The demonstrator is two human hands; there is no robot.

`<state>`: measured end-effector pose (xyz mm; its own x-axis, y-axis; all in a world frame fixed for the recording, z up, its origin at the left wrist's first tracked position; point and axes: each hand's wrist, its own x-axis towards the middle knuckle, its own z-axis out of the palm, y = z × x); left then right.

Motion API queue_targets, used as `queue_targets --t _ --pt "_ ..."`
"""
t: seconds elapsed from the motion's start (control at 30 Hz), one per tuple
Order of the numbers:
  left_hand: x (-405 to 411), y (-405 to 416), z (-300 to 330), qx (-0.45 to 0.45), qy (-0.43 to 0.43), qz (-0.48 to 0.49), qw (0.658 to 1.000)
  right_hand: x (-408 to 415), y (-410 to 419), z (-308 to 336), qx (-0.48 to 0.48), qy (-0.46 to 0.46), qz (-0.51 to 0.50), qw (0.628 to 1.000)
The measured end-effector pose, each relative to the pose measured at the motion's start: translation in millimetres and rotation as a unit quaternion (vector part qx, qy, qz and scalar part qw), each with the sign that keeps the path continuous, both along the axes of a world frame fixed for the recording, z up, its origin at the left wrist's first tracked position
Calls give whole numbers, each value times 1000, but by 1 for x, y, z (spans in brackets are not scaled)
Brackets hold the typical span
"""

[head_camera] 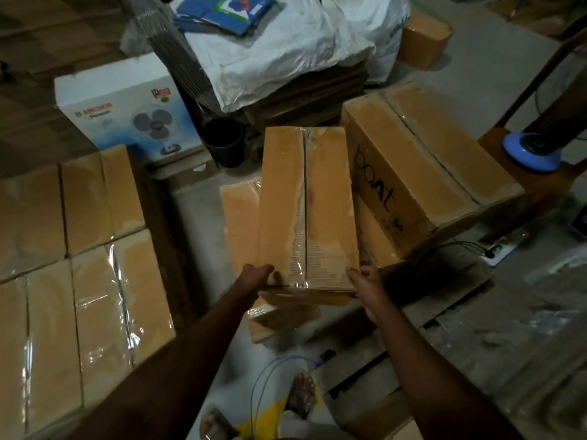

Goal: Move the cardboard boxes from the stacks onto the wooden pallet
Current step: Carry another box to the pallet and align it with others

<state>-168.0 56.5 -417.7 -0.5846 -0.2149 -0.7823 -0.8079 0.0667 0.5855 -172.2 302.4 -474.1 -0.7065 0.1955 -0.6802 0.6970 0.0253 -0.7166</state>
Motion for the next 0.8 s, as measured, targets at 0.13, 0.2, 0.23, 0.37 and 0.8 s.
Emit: queue_targets --t 0.13,0.2,0.23,0.37,0.8 --pt "14 -12 -19 1 -20 -48 999 9 5 10 -36 -19 12 999" --pt "17 -15 -26 22 -30 -43 998 11 4 10 -48 -28 37 998" --pt "17 -14 -30 37 -24 -33 998 12 1 10 -62 -35 39 997" --pt "14 -9 -23 65 -6 59 996 9 -6 19 -94 -40 29 994" --pt "31 -66 40 6 256 162 953 17 -89 90 -61 55 -31 996"
